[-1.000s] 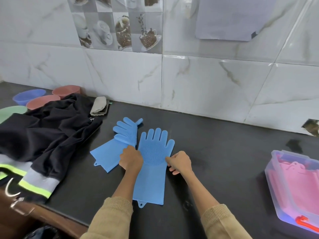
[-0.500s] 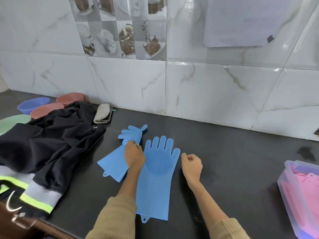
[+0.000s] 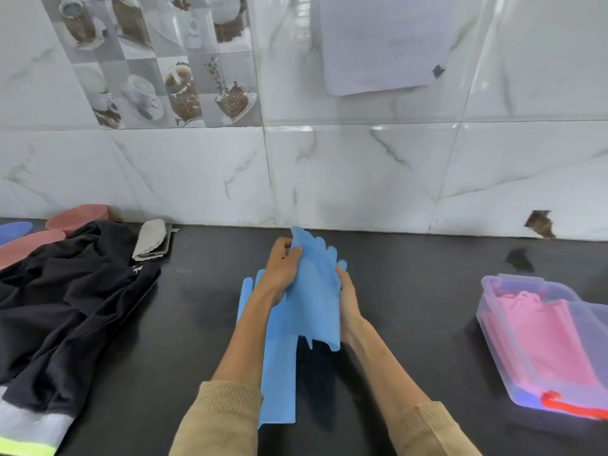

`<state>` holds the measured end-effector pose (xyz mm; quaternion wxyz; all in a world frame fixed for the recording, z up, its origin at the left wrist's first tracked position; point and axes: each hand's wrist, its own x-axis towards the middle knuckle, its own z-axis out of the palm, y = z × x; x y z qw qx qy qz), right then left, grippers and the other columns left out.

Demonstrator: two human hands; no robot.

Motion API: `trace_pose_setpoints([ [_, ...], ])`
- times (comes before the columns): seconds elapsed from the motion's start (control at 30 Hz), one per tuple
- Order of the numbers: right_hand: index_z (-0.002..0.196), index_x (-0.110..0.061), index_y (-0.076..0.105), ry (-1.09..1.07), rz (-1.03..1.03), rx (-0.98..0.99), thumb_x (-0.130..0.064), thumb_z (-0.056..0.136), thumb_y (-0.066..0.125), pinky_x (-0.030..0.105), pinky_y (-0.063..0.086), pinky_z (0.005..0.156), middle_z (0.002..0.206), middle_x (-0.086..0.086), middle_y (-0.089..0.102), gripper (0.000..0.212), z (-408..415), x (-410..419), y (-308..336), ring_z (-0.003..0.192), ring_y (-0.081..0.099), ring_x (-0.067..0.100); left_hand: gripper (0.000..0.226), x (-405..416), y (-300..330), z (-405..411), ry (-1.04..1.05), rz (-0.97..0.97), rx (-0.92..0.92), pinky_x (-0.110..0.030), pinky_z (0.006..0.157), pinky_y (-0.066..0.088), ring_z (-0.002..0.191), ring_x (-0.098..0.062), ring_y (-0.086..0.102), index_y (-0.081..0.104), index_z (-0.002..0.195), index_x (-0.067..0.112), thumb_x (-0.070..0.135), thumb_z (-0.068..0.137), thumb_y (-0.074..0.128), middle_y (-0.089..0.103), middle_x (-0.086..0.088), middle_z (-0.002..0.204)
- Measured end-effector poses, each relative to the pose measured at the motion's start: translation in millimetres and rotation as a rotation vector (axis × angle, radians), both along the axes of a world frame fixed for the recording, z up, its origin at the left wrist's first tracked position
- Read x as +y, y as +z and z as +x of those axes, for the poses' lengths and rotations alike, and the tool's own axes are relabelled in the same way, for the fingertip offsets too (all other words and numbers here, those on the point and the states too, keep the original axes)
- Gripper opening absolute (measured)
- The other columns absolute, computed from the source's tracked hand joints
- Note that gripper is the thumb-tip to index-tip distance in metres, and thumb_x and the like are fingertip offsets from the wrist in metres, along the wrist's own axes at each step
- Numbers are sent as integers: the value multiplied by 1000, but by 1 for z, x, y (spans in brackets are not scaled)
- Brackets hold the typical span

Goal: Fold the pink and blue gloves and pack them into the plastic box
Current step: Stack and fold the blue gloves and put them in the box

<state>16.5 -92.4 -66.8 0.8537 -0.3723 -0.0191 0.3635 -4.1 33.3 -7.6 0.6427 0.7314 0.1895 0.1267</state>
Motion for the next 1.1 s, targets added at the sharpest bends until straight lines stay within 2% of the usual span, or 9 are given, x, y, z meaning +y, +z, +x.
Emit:
trace_pose_setpoints([
  [0.07, 113, -9, 66, -15, -11, 35, -54, 91, 42, 33, 58, 65, 98, 15, 73, 55, 5, -26, 3, 82, 72, 27, 9, -15, -14, 4, -20, -48, 47, -21, 60, 43, 75, -9, 53, 47, 103, 17, 16, 95, 45, 54, 2, 91],
  [0.23, 119, -4, 55, -197, -514, -111, -10, 90, 53, 34, 54, 66, 99, 13, 69, 30, 24, -80, -7, 81, 66, 26, 27, -53, -64, -3, -62, -139, 140, -31, 71, 53, 89, -16, 60, 43, 112, 14, 0, 89, 46, 59, -7, 117],
  [0.43, 142, -19, 30, -166, -784, -462, 5, 79, 52, 20, 51, 60, 114, -5, 58, 70, 21, -129, -27, 94, 60, 15, 35, -82, -87, -25, -219, -96, 344, -26, 52, 51, 78, -16, 62, 33, 122, 20, 5, 93, 45, 61, 1, 109],
  [0.53, 149, -24, -2, -266, -869, -363, -4, 83, 61, 31, 49, 81, 126, -4, 38, 93, 20, -143, -35, 111, 50, 22, 15, -90, -83, -32, -219, -53, 400, -21, 43, 51, 60, -13, 64, 44, 111, 15, 19, 97, 47, 63, -2, 90],
  [0.6, 147, -15, 9, -326, -914, -297, -12, 89, 57, 37, 49, 87, 131, 2, 45, 75, 21, -148, -39, 110, 53, 24, 8, -94, -84, -36, -243, -16, 406, -21, 44, 52, 54, -11, 66, 53, 97, 11, 18, 96, 50, 66, -4, 82],
  [0.73, 130, -8, 45, -378, -1114, -409, -15, 97, 41, 29, 47, 77, 127, 11, 57, 34, 21, -150, -38, 96, 55, 18, 16, -97, -87, -39, -244, 89, 435, -22, 51, 55, 65, -15, 69, 65, 92, 7, 19, 94, 55, 71, -6, 83],
  [0.83, 127, -7, 53, -376, -1255, -532, -9, 98, 42, 21, 47, 72, 126, 11, 60, 31, 25, -152, -36, 91, 54, 16, 27, -100, -82, -34, -213, 132, 441, -23, 55, 56, 68, -16, 70, 68, 95, 5, 30, 92, 58, 72, -7, 88],
  [0.97, 122, -6, 58, -424, -1219, -464, -6, 91, 57, 38, 51, 94, 122, 12, 63, 31, 32, -159, -33, 105, 61, 25, 21, -104, -76, -28, -259, 199, 499, -22, 54, 55, 63, -12, 66, 68, 95, 4, 23, 89, 63, 70, -5, 82],
  [1.1, 110, -4, 65, -483, -1196, -398, -6, 83, 69, 39, 53, 92, 112, 13, 67, 27, 39, -164, -32, 94, 63, 22, 16, -111, -79, -28, -258, 214, 538, -22, 53, 55, 59, -10, 64, 68, 89, 5, 20, 88, 63, 67, -2, 71],
])
